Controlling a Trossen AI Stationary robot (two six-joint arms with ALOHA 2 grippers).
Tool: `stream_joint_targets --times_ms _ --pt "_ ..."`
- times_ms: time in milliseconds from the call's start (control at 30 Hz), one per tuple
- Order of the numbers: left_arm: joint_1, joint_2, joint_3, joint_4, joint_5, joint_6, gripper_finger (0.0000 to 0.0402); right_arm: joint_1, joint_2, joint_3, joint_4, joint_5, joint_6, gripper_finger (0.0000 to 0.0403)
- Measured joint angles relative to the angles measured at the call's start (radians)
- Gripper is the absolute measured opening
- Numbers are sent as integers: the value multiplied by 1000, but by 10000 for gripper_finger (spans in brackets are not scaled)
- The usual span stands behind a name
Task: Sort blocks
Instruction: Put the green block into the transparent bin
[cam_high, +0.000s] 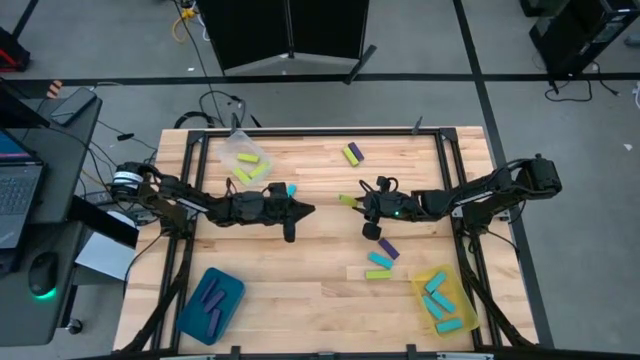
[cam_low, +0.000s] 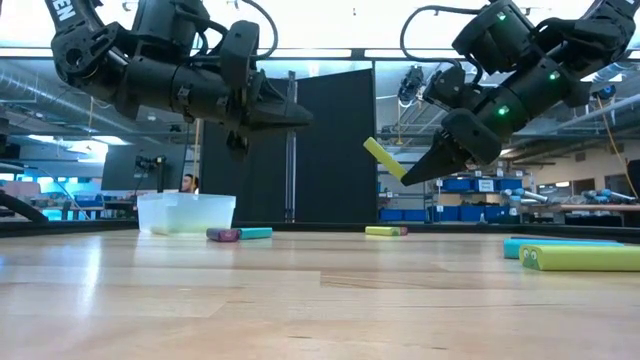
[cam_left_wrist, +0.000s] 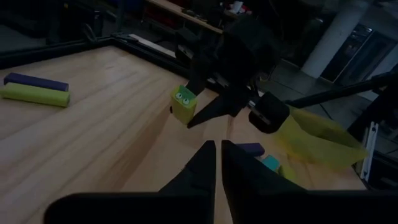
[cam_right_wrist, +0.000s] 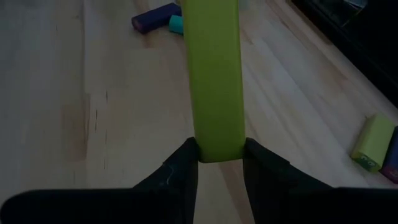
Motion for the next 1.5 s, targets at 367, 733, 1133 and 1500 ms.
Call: stream_joint_targets --times_ms 367,733,1133,1500 --pt "0 0 0 0 12 -1 18 0 0 0 3 0 -2 113" --pt "0 0 0 3 20 -1 70 0 0 0 3 0 -3 113" --pt "0 0 0 3 7 -42 142 0 0 0 3 0 -3 113" --pt "13 0 0 -14 1 -181 165 0 0 0 4 0 -3 113"
